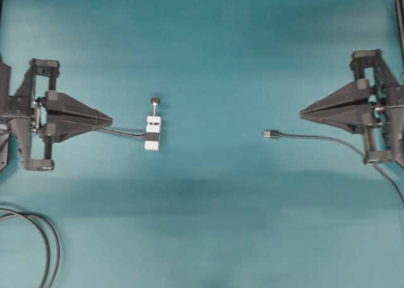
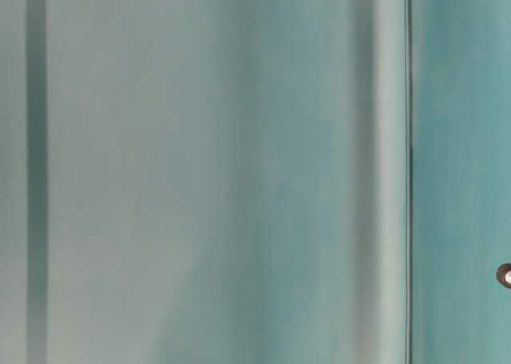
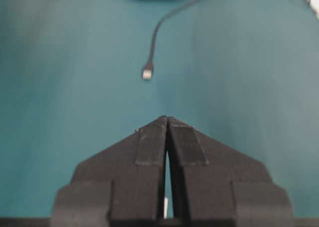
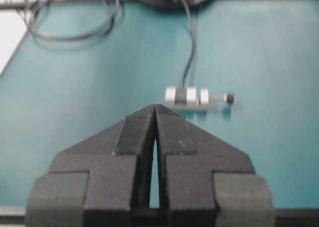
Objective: Insert the USB cable into the female connector supported by the left arm.
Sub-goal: 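Move the left gripper onto the white clamp and right gripper to the USB plug, then close the left gripper on the clamp and right gripper on the USB plug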
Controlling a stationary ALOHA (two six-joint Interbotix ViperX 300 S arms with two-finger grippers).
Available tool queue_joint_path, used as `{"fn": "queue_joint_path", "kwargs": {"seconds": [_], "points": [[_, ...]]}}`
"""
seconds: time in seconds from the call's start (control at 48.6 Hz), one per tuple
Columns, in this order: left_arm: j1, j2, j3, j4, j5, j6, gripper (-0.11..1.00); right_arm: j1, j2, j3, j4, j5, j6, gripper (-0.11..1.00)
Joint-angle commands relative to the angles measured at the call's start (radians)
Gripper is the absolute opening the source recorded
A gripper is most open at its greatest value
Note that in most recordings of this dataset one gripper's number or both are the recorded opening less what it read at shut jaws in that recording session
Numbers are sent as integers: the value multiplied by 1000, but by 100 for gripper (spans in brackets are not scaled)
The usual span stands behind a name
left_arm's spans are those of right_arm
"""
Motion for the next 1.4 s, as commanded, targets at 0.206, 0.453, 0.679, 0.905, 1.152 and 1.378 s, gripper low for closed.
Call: {"fn": "queue_joint_path", "kwargs": {"seconds": [0.206, 0.453, 0.679, 0.905, 1.152, 1.378], "points": [[6, 103, 49, -3, -173, -11, 9, -5, 83, 31, -2, -31, 63, 0], [6, 239, 48, -5, -235, -8, 69, -8, 166, 41, -2, -51, 86, 0], [12, 365, 54, -5, -356, -6, 84, -15, 293, 55, -2, -147, 91, 3], [29, 466, 54, -5, -488, -2, 84, -41, 446, 67, -2, -288, 91, 42], [44, 565, 64, -5, -506, 3, 83, -83, 591, 78, -2, -318, 87, 63], [75, 575, 69, -5, -499, 86, 83, -84, 652, 75, -2, -354, 87, 62]]}}
